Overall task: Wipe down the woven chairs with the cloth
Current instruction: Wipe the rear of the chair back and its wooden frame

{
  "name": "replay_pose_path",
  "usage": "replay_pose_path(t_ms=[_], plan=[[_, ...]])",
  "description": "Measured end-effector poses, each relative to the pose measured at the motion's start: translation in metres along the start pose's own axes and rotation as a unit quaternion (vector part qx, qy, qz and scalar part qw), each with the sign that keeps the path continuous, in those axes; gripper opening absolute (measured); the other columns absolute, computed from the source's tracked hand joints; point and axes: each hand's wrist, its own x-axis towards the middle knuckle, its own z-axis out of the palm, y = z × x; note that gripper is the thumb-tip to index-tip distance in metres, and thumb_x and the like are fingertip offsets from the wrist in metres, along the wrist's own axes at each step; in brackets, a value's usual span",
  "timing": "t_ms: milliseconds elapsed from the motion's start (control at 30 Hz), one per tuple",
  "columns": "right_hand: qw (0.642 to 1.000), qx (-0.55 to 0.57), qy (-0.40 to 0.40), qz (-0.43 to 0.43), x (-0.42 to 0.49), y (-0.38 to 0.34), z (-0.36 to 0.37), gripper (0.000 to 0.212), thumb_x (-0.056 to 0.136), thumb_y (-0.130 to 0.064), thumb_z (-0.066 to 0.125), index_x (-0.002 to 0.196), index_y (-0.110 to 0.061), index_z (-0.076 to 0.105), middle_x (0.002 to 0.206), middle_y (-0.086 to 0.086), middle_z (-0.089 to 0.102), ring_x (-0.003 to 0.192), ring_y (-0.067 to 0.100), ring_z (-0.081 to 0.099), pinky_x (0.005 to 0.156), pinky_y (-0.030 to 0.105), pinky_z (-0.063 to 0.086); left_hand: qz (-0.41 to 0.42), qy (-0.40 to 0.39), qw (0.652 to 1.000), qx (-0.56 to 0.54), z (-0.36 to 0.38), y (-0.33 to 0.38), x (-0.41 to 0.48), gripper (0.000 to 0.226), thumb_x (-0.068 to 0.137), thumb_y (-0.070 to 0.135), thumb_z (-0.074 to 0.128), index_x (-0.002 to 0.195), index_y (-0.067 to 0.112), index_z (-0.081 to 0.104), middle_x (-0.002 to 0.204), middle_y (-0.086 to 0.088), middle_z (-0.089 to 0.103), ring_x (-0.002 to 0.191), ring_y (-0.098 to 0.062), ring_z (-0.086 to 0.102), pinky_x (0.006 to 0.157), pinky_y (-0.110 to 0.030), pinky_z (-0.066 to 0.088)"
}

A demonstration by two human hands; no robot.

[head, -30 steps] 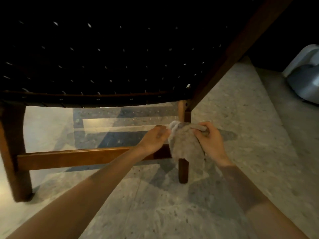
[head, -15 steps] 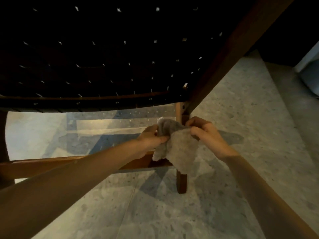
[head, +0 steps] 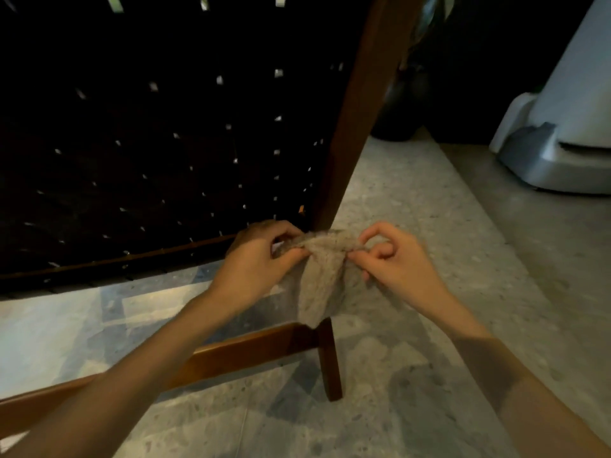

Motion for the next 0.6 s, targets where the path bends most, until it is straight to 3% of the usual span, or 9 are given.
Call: replay_pose_path(t_ms=[133,233,367,500,600], plan=[[0.981,-0.050,0.143,-0.118,0.008,-0.054,-0.030,0.020,0.085,-0.018,0.070,0.084,-0.034,0.058,0.062,-0.010,0.065,0.054,0.006,0.062,0.049,0.015,0.047,0.043,0.172,0.984,0.000,-0.023,0.044,0.014,0.017,0.086,0.029,0.067,0.100,0.019,0.070,0.097,0.003,0.054,0.086,-0.002,0.049,0.074,-0.005,0.036],[0.963,-0.004,0.203,-0.176,0.020,-0.092,-0.043,0.016,0.086,-0.016,0.069,0.088,-0.028,0.060,0.071,-0.011,0.064,0.067,0.002,0.063,0.058,0.010,0.046,0.056,0.259,0.963,-0.040,-0.039,0.079,0.026,0.012,0.087,0.034,0.064,0.098,0.031,0.068,0.096,0.005,0.059,0.088,0.001,0.053,0.075,-0.005,0.040],[0.931,0.079,0.257,-0.245,0.035,-0.141,-0.049,0.017,0.089,-0.008,0.064,0.098,-0.022,0.058,0.086,-0.013,0.063,0.082,-0.001,0.064,0.070,0.011,0.048,0.088,0.350,0.919,-0.157,-0.059,0.127,0.042,0.007,0.088,0.029,0.064,0.095,0.030,0.064,0.085,0.023,0.062,0.086,0.008,0.059,0.071,-0.005,0.042],[0.894,0.136,0.286,-0.316,0.044,-0.177,-0.054,0.023,0.092,-0.011,0.061,0.113,-0.013,0.055,0.102,-0.011,0.062,0.098,0.000,0.062,0.081,0.014,0.049,0.124,0.423,0.876,-0.196,-0.069,0.160,0.049,0.006,0.087,0.028,0.066,0.090,0.029,0.061,0.080,0.020,0.061,0.079,0.004,0.061,0.066,-0.008,0.044],[0.887,0.121,0.284,-0.344,0.051,-0.189,-0.050,0.041,0.093,-0.019,0.059,0.132,-0.010,0.049,0.125,-0.001,0.056,0.117,0.003,0.054,0.096,0.018,0.045,0.103,0.438,0.858,-0.247,-0.067,0.170,0.052,0.007,0.086,0.029,0.067,0.087,0.033,0.062,0.078,0.018,0.065,0.077,0.002,0.063,0.066,-0.012,0.048]])
